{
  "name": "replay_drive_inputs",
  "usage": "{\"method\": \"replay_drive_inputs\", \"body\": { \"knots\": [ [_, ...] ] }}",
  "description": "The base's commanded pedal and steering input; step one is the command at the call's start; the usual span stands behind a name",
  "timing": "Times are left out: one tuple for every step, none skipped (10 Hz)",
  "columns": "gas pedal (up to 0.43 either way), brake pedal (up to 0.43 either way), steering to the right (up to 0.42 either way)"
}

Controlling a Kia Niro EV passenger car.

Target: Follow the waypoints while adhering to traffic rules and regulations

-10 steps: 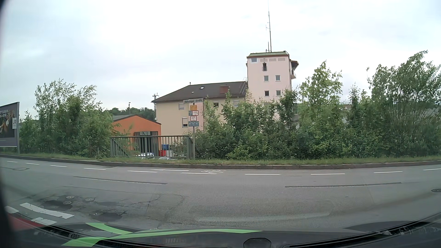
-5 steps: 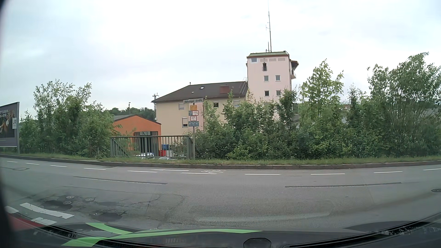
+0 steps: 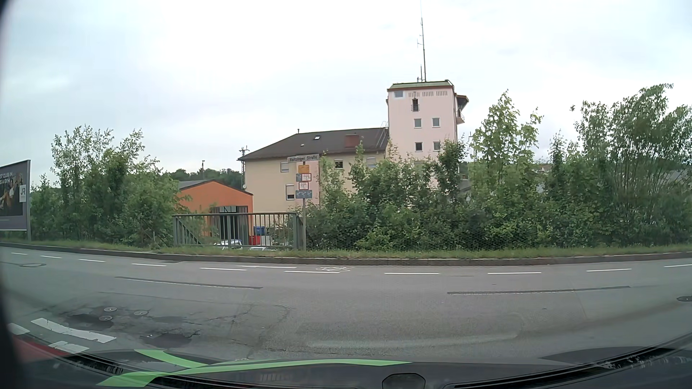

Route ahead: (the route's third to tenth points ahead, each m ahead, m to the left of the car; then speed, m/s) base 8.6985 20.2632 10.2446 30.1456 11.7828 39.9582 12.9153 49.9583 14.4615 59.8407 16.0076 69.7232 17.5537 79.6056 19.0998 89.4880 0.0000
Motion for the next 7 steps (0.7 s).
{"method": "replay_drive_inputs", "body": {
  "knots": [
    [0.000,0.152,-0.195],
    [0.000,0.152,-0.195],
    [0.000,0.152,-0.195],
    [0.000,0.152,-0.195],
    [0.000,0.152,-0.195],
    [0.000,0.152,-0.195],
    [0.000,0.152,-0.195]
  ]
}}
